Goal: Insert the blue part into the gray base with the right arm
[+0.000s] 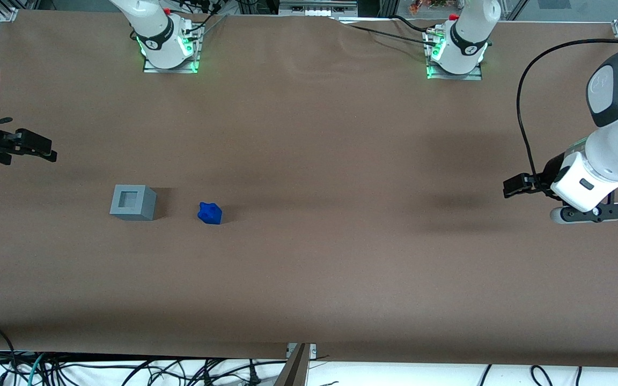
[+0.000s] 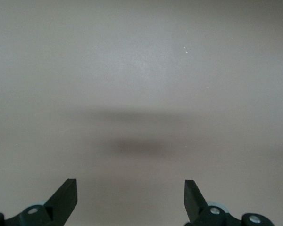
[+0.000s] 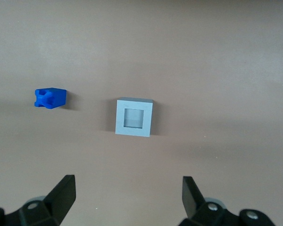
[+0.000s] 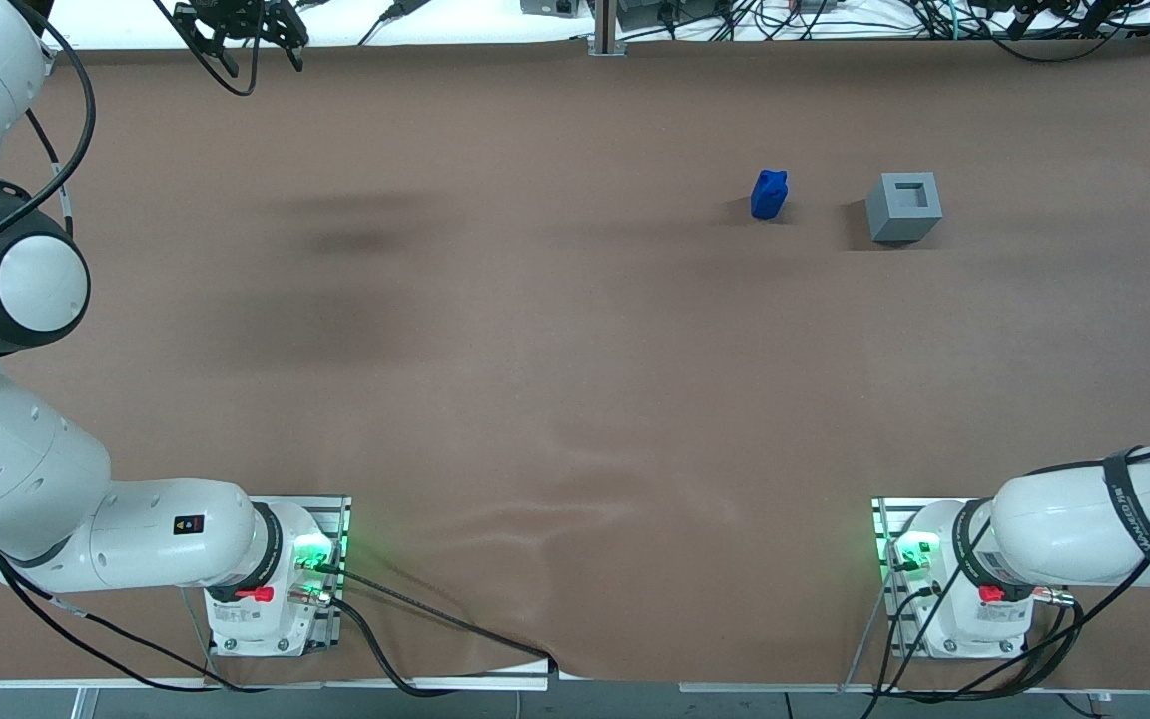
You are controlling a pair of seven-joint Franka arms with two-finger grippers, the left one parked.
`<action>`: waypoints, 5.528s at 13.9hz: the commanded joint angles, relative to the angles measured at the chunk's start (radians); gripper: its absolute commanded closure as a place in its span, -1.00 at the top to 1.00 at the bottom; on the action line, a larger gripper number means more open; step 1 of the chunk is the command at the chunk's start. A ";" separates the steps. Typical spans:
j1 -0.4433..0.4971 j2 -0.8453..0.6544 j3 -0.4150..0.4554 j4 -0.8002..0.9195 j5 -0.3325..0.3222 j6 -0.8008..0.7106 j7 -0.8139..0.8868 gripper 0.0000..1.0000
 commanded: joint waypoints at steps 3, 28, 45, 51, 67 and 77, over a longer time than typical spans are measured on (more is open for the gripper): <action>-0.013 0.000 0.038 0.007 -0.030 -0.012 -0.002 0.99; 0.114 0.107 0.181 -0.302 -0.036 0.462 0.489 0.99; 0.185 0.339 0.203 -0.442 -0.102 0.927 0.733 0.99; 0.185 0.368 0.203 -0.442 -0.136 0.946 0.731 0.49; 0.165 0.245 -0.090 -0.184 0.056 0.352 -0.005 -1.00; 0.125 0.256 -0.103 -0.270 0.054 0.369 0.006 -1.00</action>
